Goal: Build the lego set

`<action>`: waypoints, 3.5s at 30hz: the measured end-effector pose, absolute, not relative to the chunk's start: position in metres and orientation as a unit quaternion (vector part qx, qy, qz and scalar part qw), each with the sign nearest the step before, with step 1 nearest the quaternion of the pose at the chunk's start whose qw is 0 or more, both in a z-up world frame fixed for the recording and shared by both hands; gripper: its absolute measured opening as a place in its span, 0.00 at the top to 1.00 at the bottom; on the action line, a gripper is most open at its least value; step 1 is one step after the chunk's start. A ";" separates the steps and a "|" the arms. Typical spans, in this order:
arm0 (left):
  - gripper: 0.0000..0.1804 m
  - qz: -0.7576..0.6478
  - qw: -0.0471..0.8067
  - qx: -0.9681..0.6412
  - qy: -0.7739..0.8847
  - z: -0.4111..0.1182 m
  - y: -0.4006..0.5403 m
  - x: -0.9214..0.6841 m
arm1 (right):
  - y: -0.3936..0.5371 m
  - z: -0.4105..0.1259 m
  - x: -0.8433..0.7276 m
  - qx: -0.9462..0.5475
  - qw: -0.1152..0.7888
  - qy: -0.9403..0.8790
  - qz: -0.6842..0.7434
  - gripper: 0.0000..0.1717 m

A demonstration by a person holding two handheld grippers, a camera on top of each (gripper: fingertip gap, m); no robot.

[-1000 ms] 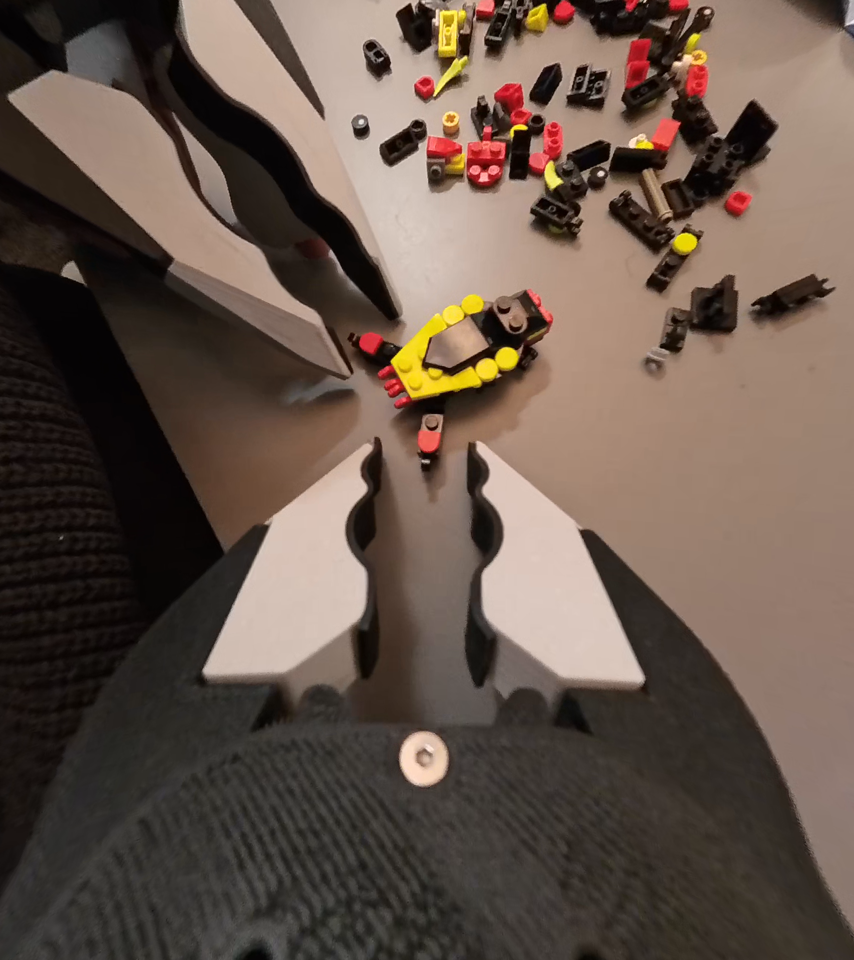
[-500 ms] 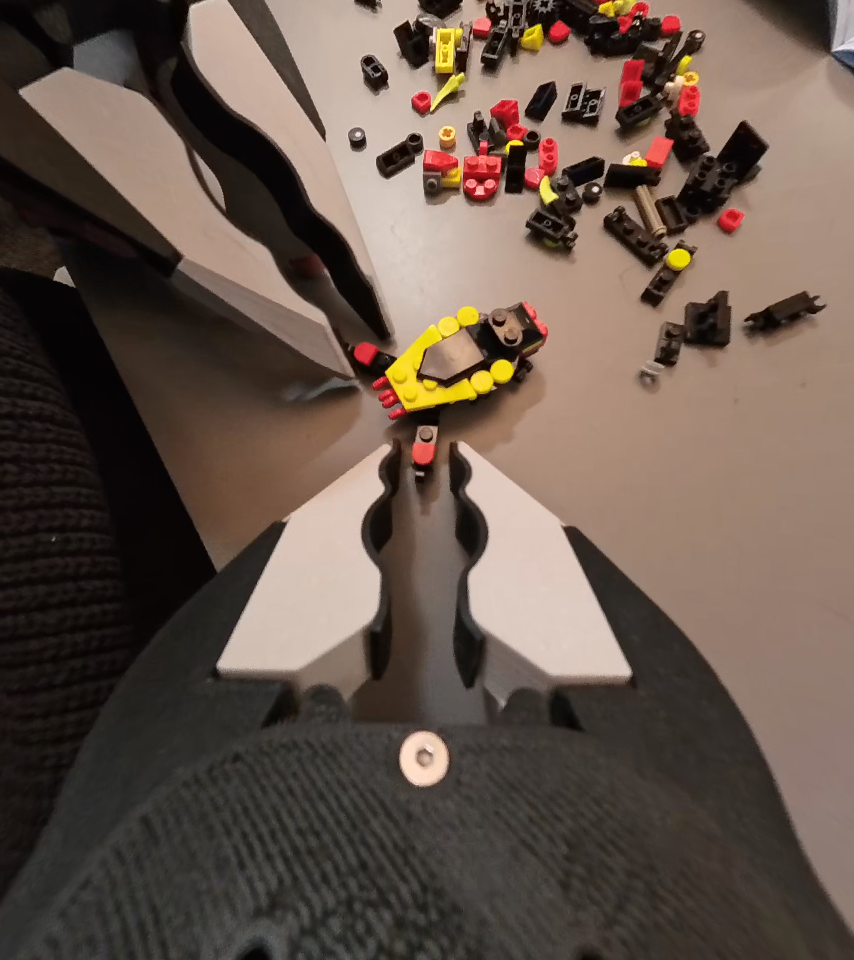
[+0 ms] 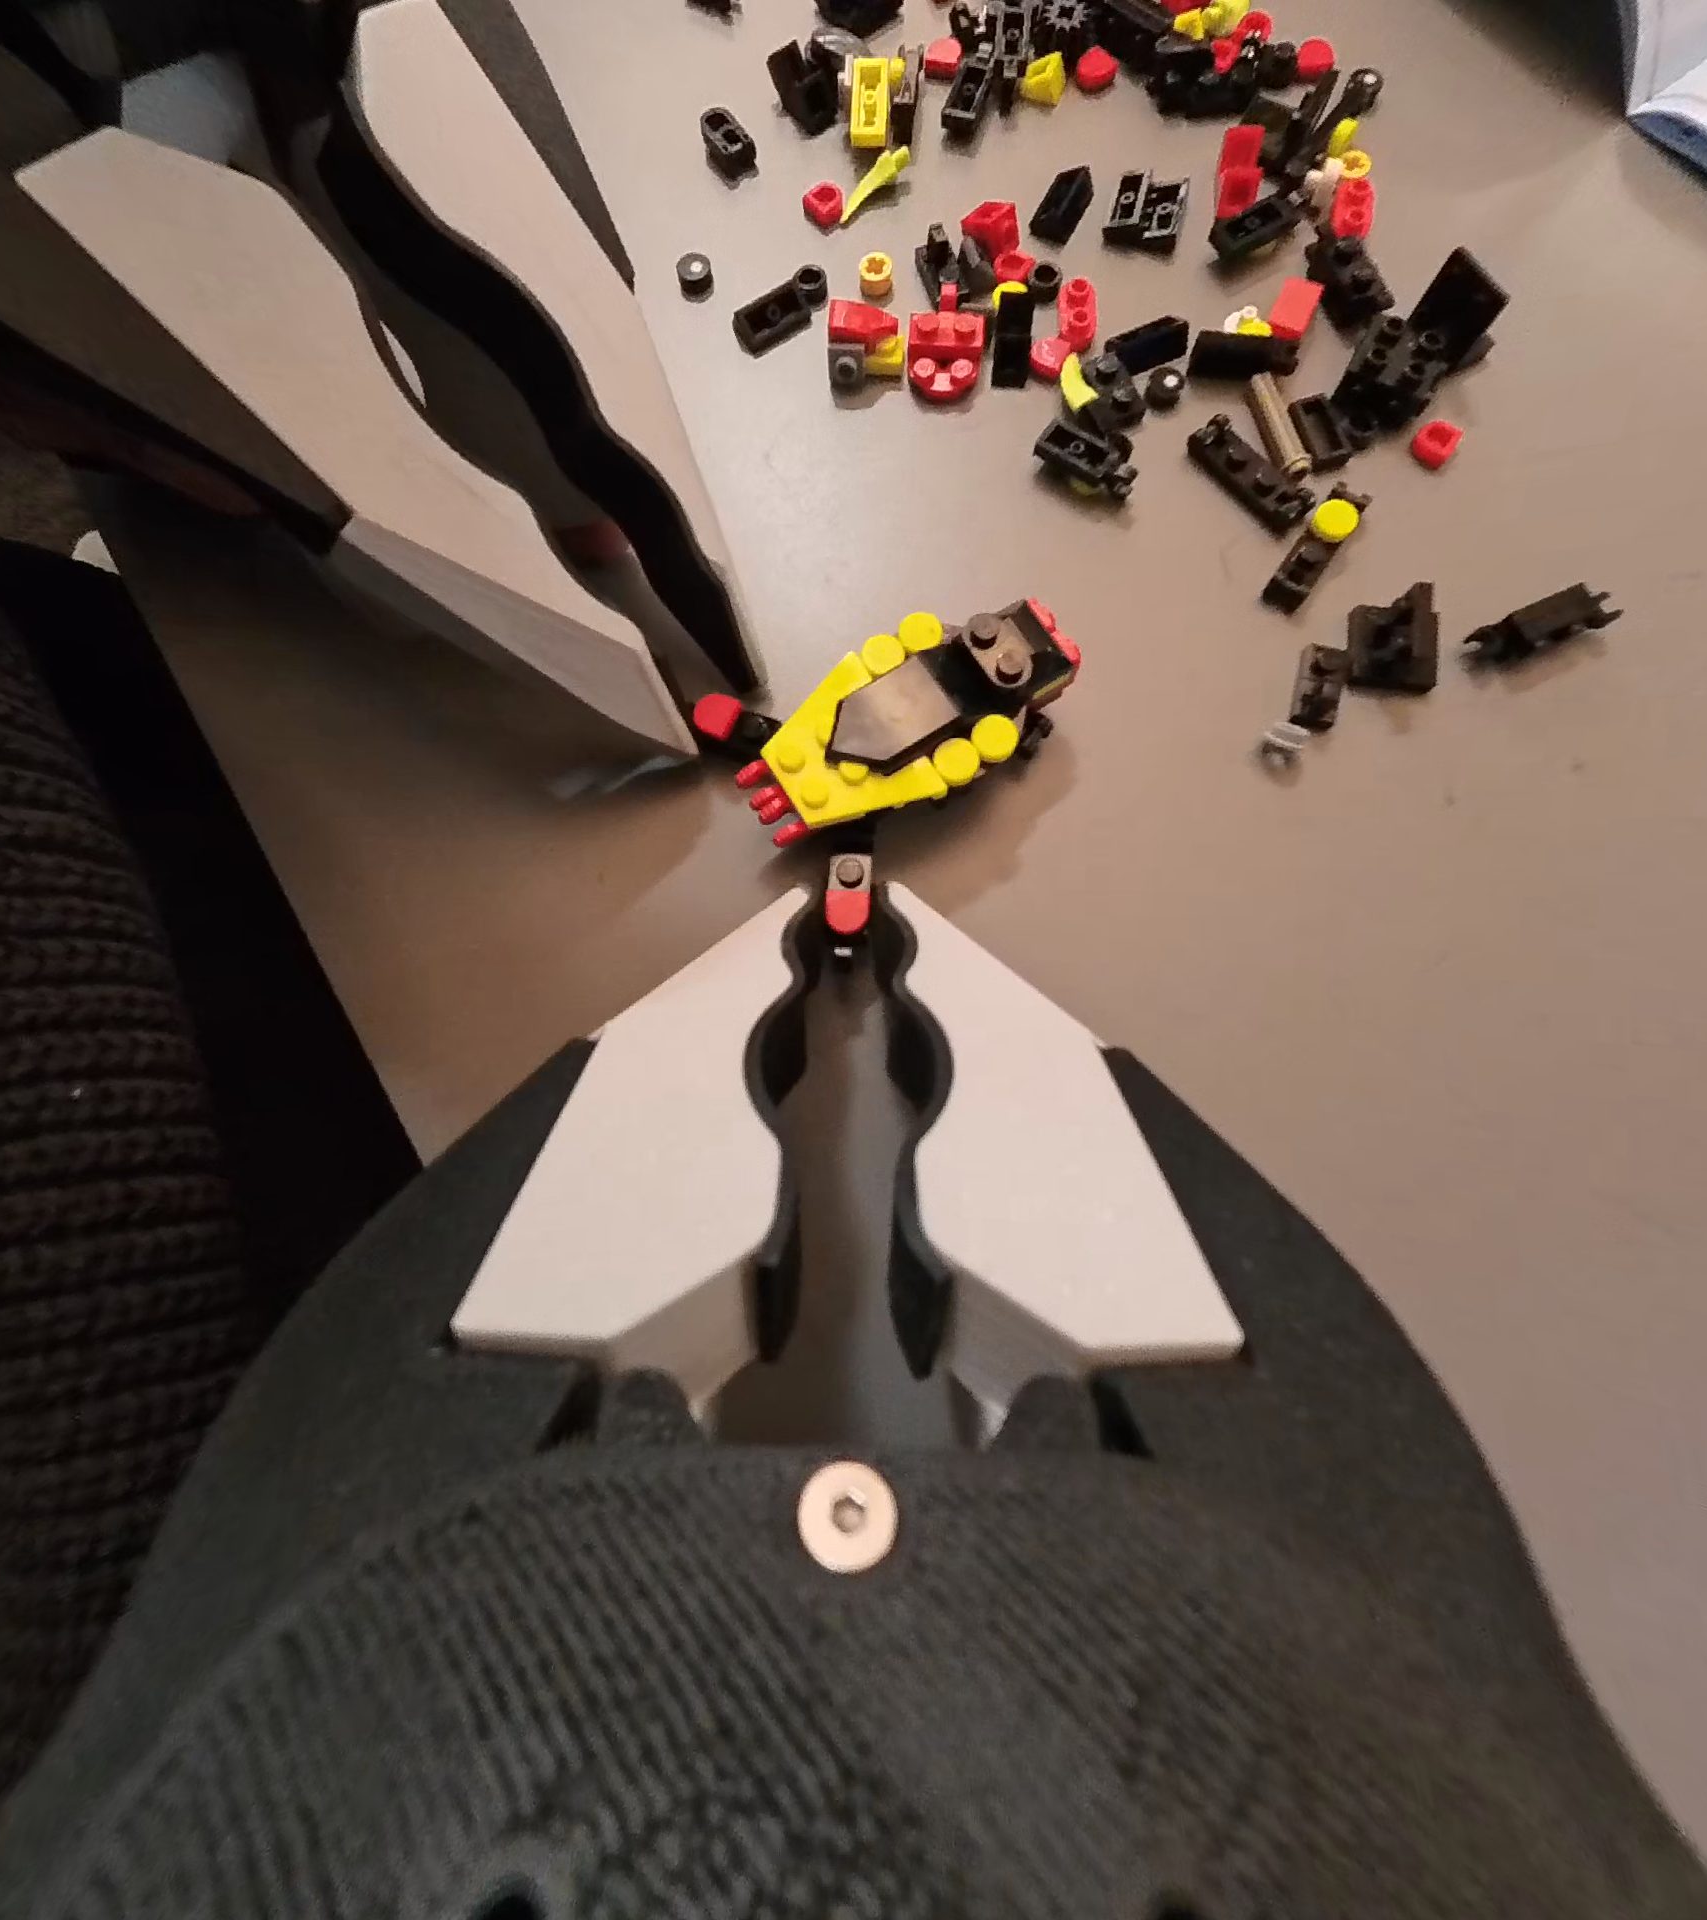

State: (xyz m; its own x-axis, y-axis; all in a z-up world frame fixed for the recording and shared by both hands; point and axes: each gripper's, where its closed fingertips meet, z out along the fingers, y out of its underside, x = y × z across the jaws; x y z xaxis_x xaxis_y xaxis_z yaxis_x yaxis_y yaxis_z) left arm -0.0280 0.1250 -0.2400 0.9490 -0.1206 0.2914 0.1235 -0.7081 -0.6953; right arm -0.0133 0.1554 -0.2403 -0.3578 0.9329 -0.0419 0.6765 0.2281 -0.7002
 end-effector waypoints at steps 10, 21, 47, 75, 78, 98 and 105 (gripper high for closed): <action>0.92 -0.164 0.384 -0.909 -0.003 -0.239 0.125 -0.028 | 0.155 -0.240 -0.012 -0.531 0.195 -0.758 0.326 0.96; 0.92 -0.166 0.385 -0.908 -0.004 -0.239 0.125 -0.028 | 0.154 -0.240 -0.012 -0.535 0.189 -0.754 0.332 0.95; 0.97 -0.183 0.395 -0.900 -0.005 -0.235 0.125 -0.028 | 0.154 -0.237 -0.012 -0.549 0.173 -0.737 0.354 0.96; 0.90 -0.207 0.404 -0.891 0.005 -0.229 0.125 -0.022 | 0.157 -0.238 -0.008 -0.589 0.124 -0.698 0.388 0.95; 0.89 -0.209 0.400 -0.892 0.004 -0.230 0.125 -0.021 | 0.157 -0.238 -0.008 -0.588 0.124 -0.698 0.389 0.94; 0.95 -0.235 0.384 -0.893 -0.018 -0.235 0.125 -0.019 | 0.146 -0.217 -0.010 -0.556 0.151 -0.699 0.422 0.95; 0.97 -0.281 0.387 -0.876 -0.051 -0.231 0.126 -0.018 | 0.147 -0.213 -0.010 -0.557 0.156 -0.694 0.428 0.95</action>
State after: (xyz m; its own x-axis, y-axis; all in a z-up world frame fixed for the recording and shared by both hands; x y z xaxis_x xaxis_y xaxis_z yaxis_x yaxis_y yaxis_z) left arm -0.0178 0.1264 -0.2311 0.8364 -0.1287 0.5328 0.3074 -0.6946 -0.6505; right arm -0.0100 0.1474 -0.2134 -0.3300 0.9074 -0.2602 0.6402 0.0126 -0.7681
